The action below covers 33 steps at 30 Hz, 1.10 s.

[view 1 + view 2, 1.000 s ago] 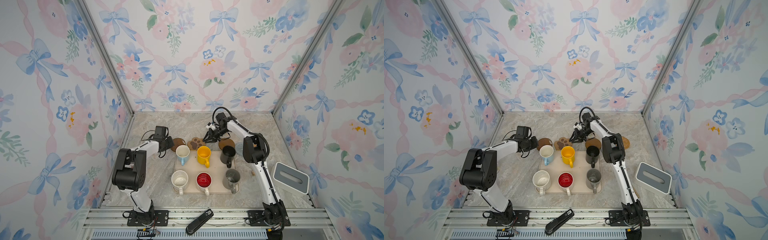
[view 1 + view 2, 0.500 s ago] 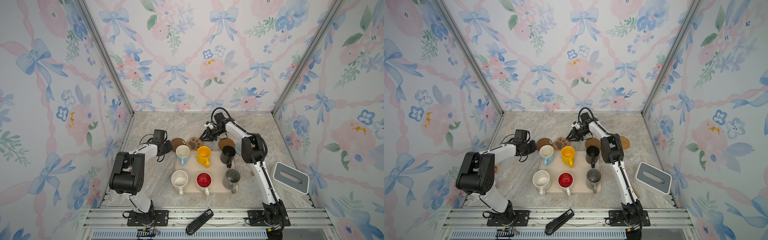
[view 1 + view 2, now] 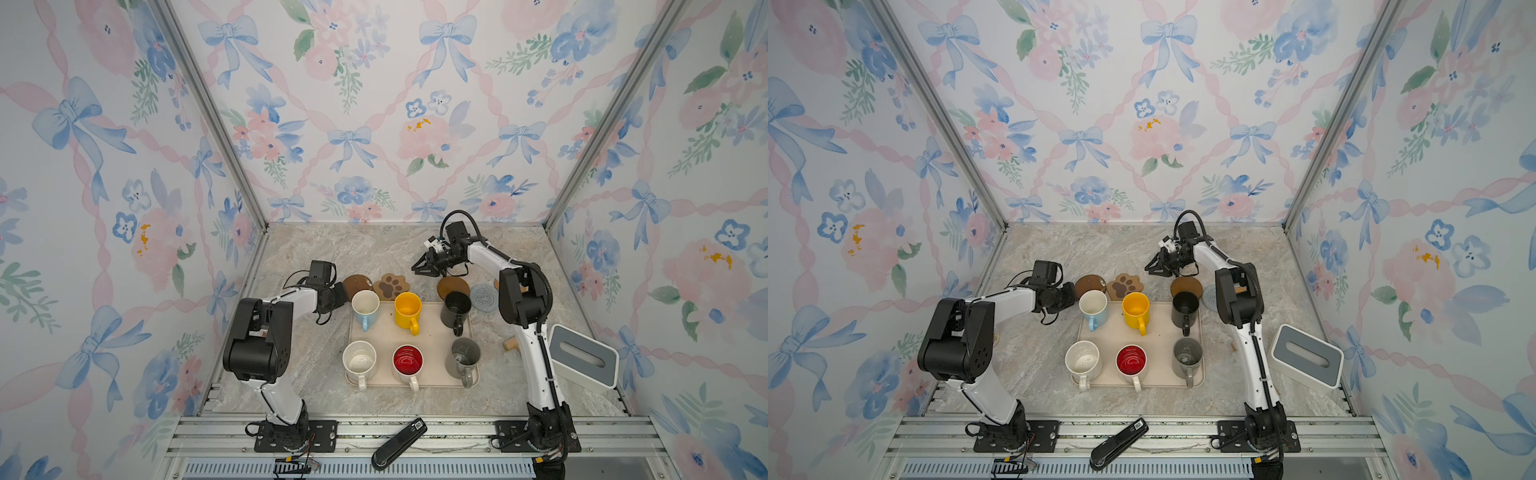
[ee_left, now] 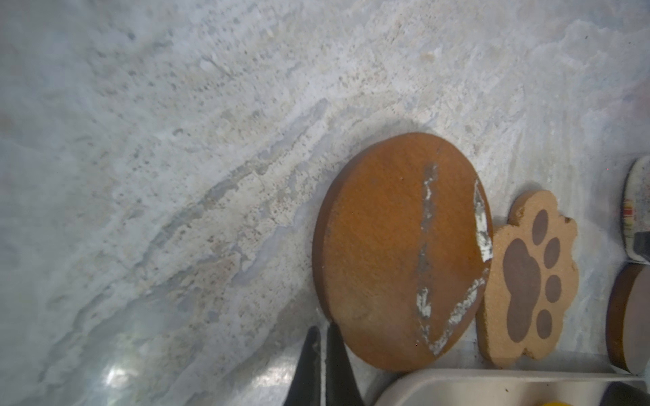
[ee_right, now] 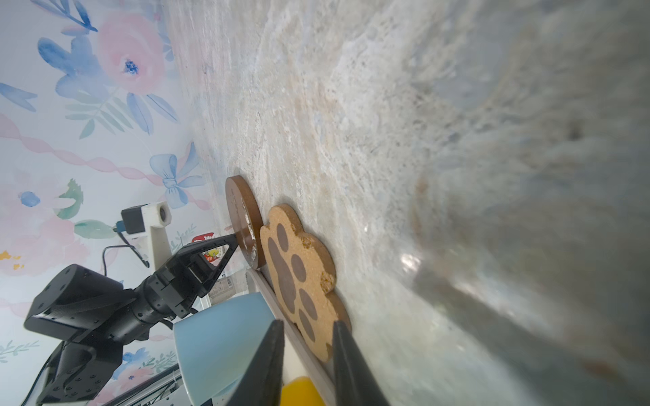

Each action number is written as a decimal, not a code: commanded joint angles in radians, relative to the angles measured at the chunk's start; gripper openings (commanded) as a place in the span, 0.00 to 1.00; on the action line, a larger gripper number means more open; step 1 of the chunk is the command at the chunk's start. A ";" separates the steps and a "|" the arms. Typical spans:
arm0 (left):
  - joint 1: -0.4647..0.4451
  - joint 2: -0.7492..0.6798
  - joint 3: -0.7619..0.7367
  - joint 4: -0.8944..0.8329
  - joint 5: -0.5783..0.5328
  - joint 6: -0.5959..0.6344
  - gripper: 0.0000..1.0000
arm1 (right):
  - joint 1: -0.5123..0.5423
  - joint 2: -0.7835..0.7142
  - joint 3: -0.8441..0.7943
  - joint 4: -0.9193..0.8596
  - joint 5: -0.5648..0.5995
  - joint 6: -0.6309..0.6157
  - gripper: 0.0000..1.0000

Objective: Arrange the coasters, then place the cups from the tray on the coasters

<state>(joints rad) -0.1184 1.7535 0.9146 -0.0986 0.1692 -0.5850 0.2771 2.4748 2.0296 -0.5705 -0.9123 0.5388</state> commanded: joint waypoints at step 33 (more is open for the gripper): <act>0.003 -0.114 0.000 -0.002 -0.037 -0.003 0.07 | -0.226 -0.177 -0.093 -0.132 0.337 -0.123 0.40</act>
<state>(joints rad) -0.1181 1.6672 0.9344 -0.0788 0.1524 -0.5961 0.0635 2.2635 1.8973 -0.6464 -0.6266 0.4366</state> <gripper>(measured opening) 0.073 0.388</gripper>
